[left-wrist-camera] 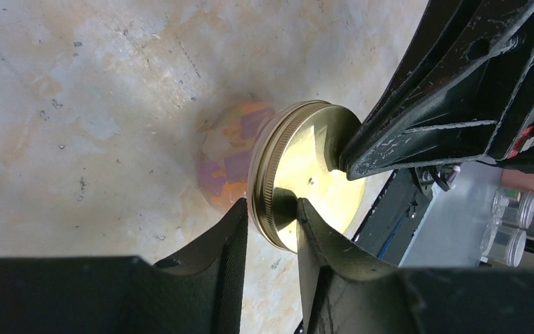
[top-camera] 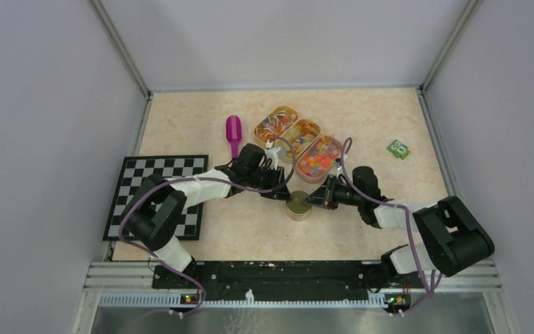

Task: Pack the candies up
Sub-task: Close the bottle lid on the packing bottle.

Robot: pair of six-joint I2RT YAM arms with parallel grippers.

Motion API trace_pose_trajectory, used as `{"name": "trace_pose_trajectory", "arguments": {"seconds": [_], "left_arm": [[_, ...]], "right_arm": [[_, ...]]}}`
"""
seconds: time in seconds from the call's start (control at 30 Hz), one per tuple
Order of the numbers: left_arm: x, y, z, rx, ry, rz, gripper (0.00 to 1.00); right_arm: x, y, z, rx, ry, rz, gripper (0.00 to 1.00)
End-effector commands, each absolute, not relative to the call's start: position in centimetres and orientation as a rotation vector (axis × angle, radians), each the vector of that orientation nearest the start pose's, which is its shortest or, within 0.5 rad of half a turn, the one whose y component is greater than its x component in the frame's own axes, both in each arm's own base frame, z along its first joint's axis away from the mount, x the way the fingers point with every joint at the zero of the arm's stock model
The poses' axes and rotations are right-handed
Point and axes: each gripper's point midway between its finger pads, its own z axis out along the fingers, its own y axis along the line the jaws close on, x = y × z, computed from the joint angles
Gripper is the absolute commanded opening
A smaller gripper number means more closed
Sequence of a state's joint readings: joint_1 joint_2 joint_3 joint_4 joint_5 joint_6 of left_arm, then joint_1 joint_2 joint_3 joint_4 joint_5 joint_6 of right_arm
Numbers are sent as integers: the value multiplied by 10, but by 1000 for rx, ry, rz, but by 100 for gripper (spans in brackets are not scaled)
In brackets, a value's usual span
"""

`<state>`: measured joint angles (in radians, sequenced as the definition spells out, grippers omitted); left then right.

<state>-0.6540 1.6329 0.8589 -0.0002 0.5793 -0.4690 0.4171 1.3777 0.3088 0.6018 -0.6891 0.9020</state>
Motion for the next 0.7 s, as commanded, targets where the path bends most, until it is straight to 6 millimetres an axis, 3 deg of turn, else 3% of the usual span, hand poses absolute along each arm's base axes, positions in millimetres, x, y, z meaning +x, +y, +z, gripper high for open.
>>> {"name": "trace_pose_trajectory", "arguments": {"seconds": [0.0, 0.3, 0.47, 0.67], "left_arm": [[223, -290, 25, 507, 2624, -998, 36], [211, -289, 26, 521, 2622, -1048, 43], [198, -278, 9, 482, 2676, -1034, 39], [188, -280, 12, 428, 2663, -1120, 40]], "right_arm": [[208, 227, 35, 127, 2413, 1287, 0], [203, 223, 32, 129, 2406, 1285, 0], [191, 211, 13, 183, 2428, 1230, 0], [175, 206, -7, 179, 2445, 1237, 0]]}}
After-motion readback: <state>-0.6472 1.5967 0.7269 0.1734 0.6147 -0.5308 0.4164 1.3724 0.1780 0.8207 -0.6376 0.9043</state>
